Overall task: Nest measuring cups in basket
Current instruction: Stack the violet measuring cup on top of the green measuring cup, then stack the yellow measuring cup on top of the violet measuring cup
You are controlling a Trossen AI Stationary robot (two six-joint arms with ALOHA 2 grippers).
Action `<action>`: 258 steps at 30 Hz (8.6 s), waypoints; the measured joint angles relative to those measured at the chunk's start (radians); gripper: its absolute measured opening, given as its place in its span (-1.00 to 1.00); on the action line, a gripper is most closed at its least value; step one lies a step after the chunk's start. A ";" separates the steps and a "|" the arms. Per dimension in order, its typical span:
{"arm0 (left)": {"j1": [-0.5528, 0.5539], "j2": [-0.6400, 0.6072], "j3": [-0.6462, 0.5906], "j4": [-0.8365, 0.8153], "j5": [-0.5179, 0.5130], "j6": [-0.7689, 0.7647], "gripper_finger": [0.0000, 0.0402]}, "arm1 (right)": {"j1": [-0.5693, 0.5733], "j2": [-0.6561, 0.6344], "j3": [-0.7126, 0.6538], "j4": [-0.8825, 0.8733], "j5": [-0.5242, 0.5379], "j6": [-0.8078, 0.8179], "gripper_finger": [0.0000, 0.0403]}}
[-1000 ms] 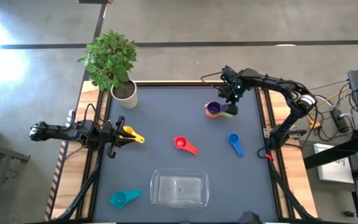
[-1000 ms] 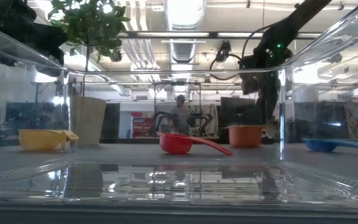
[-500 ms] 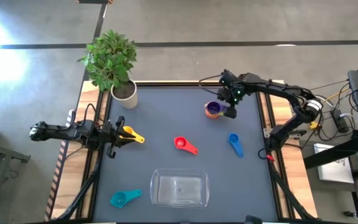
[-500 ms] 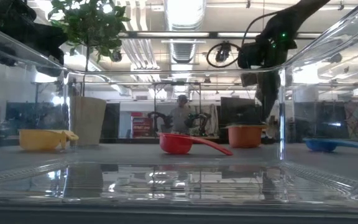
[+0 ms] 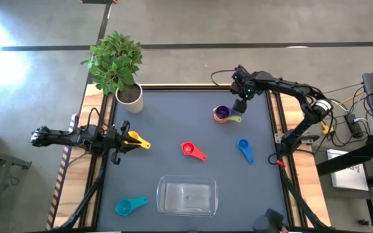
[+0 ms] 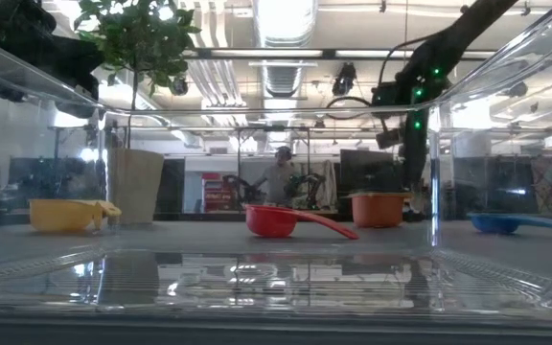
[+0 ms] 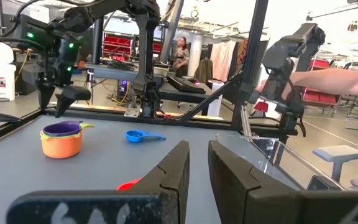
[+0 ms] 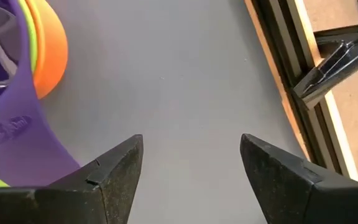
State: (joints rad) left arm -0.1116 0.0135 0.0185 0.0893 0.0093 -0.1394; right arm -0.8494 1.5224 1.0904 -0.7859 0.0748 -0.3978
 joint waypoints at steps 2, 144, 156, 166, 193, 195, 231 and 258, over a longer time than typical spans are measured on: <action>0.000 0.000 0.000 0.000 0.000 0.000 -0.80 | 0.006 0.004 0.000 0.000 -0.006 -0.004 0.31; -0.008 1.231 0.567 -1.037 -0.224 -0.740 0.22 | 0.579 -0.781 -0.327 0.604 -0.397 0.491 0.13; -0.009 1.257 0.599 -0.946 -0.199 -0.780 -0.94 | 0.579 -0.781 -0.327 0.604 -0.397 0.492 0.13; -0.026 1.289 0.926 -0.983 -0.257 -0.755 -0.99 | 0.579 -0.780 -0.327 0.604 -0.396 0.433 0.13; 0.066 1.798 1.592 -1.101 -0.431 -0.371 -1.00 | 0.643 -0.405 -0.327 0.890 -0.178 0.171 0.60; 0.072 1.807 1.606 -1.089 -0.439 -0.369 -1.00 | 0.645 -0.382 -0.325 0.903 -0.178 0.170 0.60; 0.084 1.812 1.596 -1.006 -0.446 -0.359 -1.00 | 0.663 -0.031 0.066 0.592 -0.109 0.124 -0.22; 0.080 1.812 1.595 -1.021 -0.401 -0.342 -0.81 | 0.661 -0.036 0.066 0.557 -0.094 0.102 -0.39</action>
State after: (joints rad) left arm -0.0315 1.8252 1.6131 -0.9318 -0.3916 -0.4816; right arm -0.1879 1.4868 1.1564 -0.2292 -0.0192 -0.2955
